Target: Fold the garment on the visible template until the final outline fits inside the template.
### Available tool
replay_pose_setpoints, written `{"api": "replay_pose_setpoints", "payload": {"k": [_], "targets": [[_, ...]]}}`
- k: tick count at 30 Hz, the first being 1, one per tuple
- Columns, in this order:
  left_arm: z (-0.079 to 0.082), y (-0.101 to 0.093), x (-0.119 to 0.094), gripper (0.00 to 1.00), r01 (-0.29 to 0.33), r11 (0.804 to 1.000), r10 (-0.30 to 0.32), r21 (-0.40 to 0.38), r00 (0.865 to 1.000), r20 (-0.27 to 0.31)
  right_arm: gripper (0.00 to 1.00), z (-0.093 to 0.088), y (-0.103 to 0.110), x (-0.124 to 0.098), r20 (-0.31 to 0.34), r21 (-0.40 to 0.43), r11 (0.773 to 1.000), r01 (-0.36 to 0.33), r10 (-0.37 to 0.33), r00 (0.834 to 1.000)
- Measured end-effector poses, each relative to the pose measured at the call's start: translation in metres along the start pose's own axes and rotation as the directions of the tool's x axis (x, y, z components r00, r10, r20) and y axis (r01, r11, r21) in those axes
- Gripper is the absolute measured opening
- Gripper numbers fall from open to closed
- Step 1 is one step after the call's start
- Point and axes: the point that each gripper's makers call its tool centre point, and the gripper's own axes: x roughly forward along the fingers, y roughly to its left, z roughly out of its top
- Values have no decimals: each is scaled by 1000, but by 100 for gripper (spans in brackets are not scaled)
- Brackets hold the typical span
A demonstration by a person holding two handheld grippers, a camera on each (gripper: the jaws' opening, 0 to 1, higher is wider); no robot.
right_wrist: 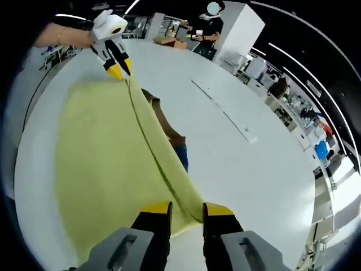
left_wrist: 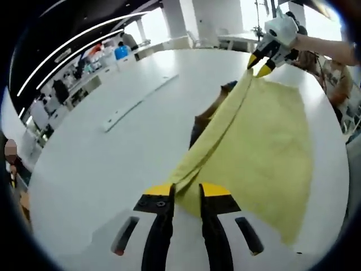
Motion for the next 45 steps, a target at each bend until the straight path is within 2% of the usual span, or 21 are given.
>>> {"api": "replay_pose_setpoints", "payload": {"k": [3, 8, 12, 17, 21, 25, 29, 33, 35, 37, 41, 45], "targets": [[-3, 1, 4, 12, -4, 1000, 4, 15, 1000, -17, 13, -5, -2, 8, -14, -1, 1000, -3, 3, 1000], [-6, 0, 10, 7, -16, 995, 21, 94, 998, -54, 6, -12, -1, 15, -37, 9, 1000, -15, 16, 999], [-5, 4, 11, 6, -42, 987, 51, 155, 997, -58, 3, -13, 0, 17, -45, -8, 1000, -16, 15, 999], [-8, 9, 14, 0, -68, 983, 82, 170, 994, -77, 0, -14, -2, 20, -41, 5, 1000, -6, 7, 999], [-6, 9, 12, 0, -84, 983, 95, 164, 994, -62, 0, -13, -3, 20, -39, 16, 1000, -3, 4, 999], [0, 11, 5, 0, -96, 984, 103, 153, 994, -39, 0, -10, -6, 13, -38, -11, 1000, 19, -20, 999], [8, 18, 0, 0, -117, 991, 117, 68, 993, 9, 0, -4, -15, 9, -19, -11, 998, 57, -57, 998], [12, 28, 0, 0, -155, 988, 154, 12, 988, 27, 0, 2, -27, 10, 18, 28, 995, 97, -98, 995], [13, 32, 2, 0, -174, 983, 176, -62, 984, 38, 0, 8, -37, 12, 45, 62, 989, 132, -135, 990], [12, 37, 7, 0, -186, 979, 189, -80, 982, 30, 0, 10, -44, 16, 53, 100, 985, 142, -148, 988], [11, 45, 11, 0, -223, 970, 226, -93, 974, 13, 0, 9, -50, 25, 47, 119, 982, 149, -155, 987], [10, 53, 12, 0, -244, 952, 252, -182, 968, 17, 0, 10, -59, 22, 52, 171, 971, 169, -180, 982]]}}
